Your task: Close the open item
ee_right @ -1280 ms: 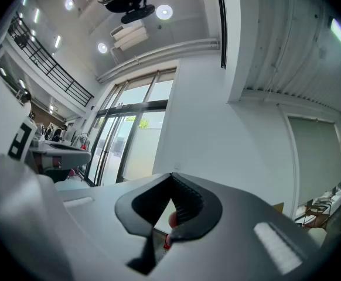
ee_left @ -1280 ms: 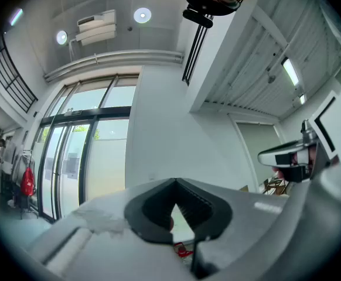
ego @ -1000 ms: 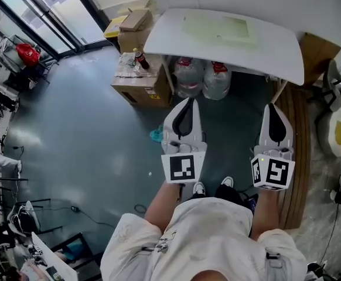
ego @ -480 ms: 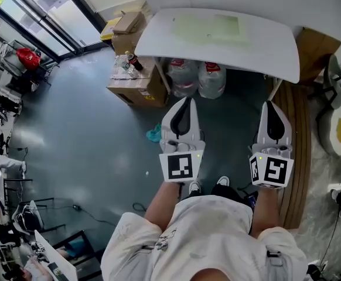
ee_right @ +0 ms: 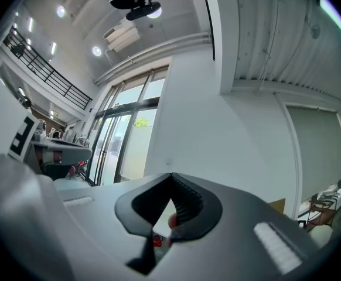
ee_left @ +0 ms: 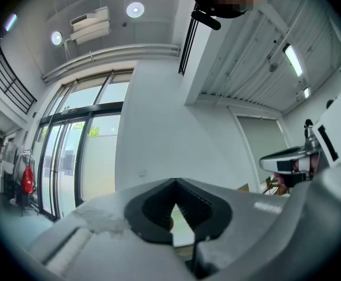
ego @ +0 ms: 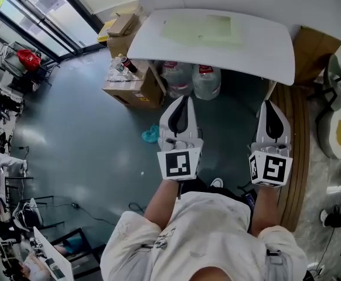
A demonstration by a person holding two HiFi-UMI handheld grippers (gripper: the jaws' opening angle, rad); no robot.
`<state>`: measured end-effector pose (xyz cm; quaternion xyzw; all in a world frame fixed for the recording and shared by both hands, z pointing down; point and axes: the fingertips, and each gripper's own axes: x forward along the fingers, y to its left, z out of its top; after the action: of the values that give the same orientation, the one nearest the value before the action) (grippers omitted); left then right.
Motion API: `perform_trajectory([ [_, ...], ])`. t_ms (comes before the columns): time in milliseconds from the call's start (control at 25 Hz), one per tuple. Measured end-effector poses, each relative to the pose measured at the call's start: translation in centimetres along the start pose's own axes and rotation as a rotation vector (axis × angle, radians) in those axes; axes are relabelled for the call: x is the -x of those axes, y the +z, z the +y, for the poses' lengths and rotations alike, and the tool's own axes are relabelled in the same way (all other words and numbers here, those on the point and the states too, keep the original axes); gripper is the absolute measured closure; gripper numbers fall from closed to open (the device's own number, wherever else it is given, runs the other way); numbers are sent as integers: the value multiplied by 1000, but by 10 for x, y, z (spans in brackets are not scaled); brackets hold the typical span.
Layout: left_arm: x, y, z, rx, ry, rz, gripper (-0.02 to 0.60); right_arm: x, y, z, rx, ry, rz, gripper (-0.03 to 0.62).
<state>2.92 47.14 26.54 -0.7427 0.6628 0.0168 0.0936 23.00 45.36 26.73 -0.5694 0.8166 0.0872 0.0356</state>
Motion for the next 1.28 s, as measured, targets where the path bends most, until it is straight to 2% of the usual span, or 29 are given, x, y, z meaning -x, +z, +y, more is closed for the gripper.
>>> perform_trajectory([
  [320,-30,-11,9,-3,6,1,580,-34,-8,-3,8,23,-1,592],
  [560,-68,-27,34,20,5,2,580,-84,-16,8,30,38,3,592],
  [1280,-187,-56,155,68,24,-6,580,-254,-27,65,71,64,26,592],
])
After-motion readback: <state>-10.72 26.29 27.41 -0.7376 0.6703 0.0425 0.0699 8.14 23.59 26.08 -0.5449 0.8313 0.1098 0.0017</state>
